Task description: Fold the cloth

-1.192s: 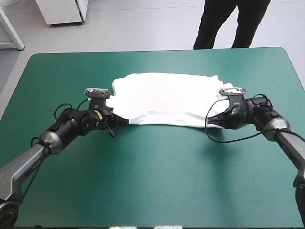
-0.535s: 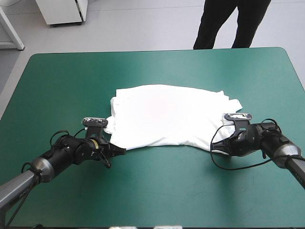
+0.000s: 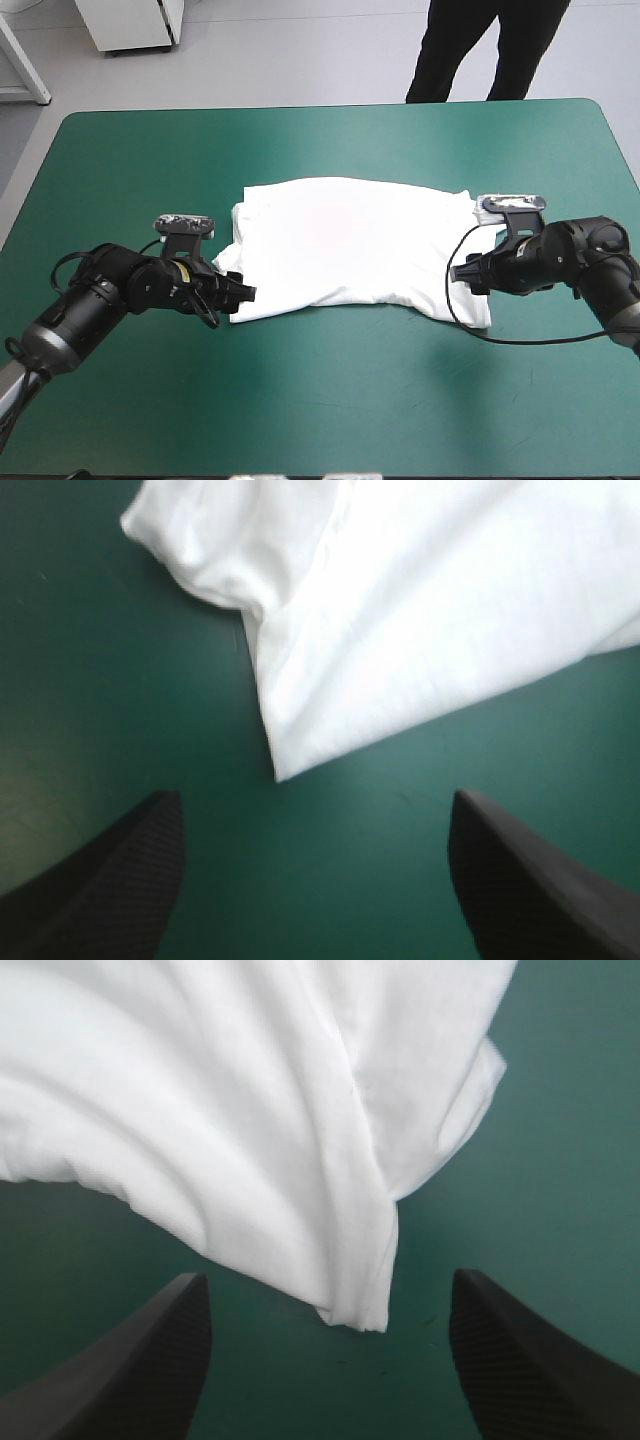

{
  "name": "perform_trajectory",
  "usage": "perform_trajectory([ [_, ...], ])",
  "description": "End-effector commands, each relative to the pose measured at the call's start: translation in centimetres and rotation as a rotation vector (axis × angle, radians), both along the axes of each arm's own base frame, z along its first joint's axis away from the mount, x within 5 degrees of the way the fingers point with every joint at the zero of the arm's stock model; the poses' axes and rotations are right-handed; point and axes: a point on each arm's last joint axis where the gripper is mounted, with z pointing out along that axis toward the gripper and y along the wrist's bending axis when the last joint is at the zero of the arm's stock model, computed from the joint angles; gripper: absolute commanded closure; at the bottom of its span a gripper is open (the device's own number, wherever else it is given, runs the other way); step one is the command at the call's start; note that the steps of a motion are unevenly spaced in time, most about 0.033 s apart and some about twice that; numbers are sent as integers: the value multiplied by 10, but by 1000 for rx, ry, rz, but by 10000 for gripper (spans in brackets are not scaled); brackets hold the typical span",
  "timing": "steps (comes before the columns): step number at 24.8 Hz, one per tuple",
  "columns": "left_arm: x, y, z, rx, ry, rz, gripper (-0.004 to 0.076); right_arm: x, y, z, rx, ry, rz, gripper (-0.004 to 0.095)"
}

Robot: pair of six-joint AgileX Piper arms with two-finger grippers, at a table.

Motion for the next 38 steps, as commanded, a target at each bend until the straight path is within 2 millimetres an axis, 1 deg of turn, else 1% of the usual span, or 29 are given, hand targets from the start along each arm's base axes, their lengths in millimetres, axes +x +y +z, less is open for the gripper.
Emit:
perform_trajectory([
  [1, -5, 5, 46, -13, -149, -7, 182, -10, -7, 48, -10, -136, -35, 264],
  [4, -3, 9, 68, 17, -195, -4, 182, -16, -13, 71, -32, -191, -79, 297],
  [6, 0, 10, 83, 30, -243, -1, 182, -20, -16, 82, -45, -221, -83, 326],
  [9, 4, 10, 98, 34, -294, 4, 182, -22, -19, 92, -65, -239, -96, 360],
  [10, 4, 10, 104, 28, -307, 5, 188, -21, -20, 92, -60, -235, -129, 360],
  [13, 7, 9, 100, 38, -286, 5, 202, -13, -18, 88, -51, -228, -144, 361],
  [16, 13, 6, 95, 47, -267, 3, 202, 2, -20, 83, -71, -241, -169, 368],
  [18, 17, 4, 91, 43, -248, 2, 211, 34, -37, 67, -37, -167, -257, 374],
  [19, 17, 4, 91, 43, -248, 2, 215, 44, -42, 63, -16, -144, -264, 374],
  [20, 17, 4, 91, 43, -248, 2, 216, 63, -50, 57, 33, -116, -258, 372],
  [21, 17, 4, 91, 42, -250, 2, 216, 72, -53, 55, 46, -108, -254, 371],
  [24, 17, 3, 91, 41, -253, 1, 216, 115, -59, 42, 41, -72, -264, 372],
  [25, 17, 3, 91, 40, -255, 1, 216, 125, -59, 35, 41, -51, -263, 372],
  [26, 17, 3, 91, 40, -255, 1, 216, 142, -59, 28, 50, -38, -263, 372],
  [29, 17, 3, 91, 41, -254, 1, 216, 165, -59, 12, 53, -11, -264, 372],
  [31, 17, 3, 91, 41, -254, 1, 216, 174, -59, -1, 44, 24, -263, 372],
  [38, 18, 3, 91, 43, -257, 1, 216, 195, -61, -48, 29, 119, -266, 372],
])
